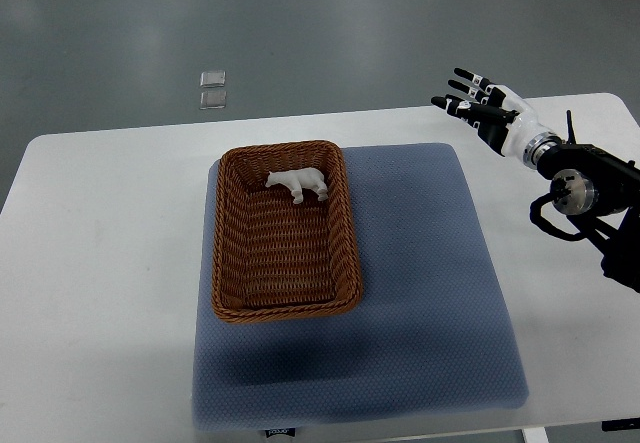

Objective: Place white bear in brown basket with right hand

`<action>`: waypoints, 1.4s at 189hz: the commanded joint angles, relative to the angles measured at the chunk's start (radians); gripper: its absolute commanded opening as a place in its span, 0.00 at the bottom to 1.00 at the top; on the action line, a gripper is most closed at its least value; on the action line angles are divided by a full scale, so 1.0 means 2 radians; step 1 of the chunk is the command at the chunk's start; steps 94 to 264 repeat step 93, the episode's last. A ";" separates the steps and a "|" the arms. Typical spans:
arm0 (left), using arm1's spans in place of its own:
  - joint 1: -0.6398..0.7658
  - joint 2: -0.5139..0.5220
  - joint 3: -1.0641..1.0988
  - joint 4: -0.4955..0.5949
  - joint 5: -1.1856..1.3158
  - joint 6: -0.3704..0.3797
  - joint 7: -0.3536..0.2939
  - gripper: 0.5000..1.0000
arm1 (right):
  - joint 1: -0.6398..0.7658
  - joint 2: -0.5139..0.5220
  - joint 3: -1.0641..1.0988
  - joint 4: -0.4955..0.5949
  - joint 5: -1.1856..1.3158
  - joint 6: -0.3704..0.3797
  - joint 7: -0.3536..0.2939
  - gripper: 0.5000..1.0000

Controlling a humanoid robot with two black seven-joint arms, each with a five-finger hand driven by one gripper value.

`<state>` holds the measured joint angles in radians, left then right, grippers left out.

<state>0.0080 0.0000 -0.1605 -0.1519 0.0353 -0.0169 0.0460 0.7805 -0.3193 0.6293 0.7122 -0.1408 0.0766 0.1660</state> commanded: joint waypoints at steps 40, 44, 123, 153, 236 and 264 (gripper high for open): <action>0.000 0.000 0.000 0.000 0.000 0.000 0.000 1.00 | -0.005 0.004 0.001 -0.016 0.050 0.004 0.004 0.86; 0.000 0.000 0.000 0.000 0.000 0.000 0.000 1.00 | -0.005 0.005 0.001 -0.016 0.050 0.004 0.004 0.86; 0.000 0.000 0.000 0.000 0.000 0.000 0.000 1.00 | -0.008 0.002 0.000 -0.016 0.048 0.004 0.004 0.86; 0.000 0.000 0.000 0.000 0.000 0.000 0.000 1.00 | -0.008 0.002 0.000 -0.016 0.048 0.004 0.004 0.86; 0.000 0.000 0.000 0.000 0.000 0.000 0.000 1.00 | -0.008 0.002 0.000 -0.016 0.048 0.004 0.004 0.86; 0.000 0.000 0.000 0.000 0.000 0.000 0.000 1.00 | -0.008 0.002 0.000 -0.016 0.048 0.004 0.004 0.86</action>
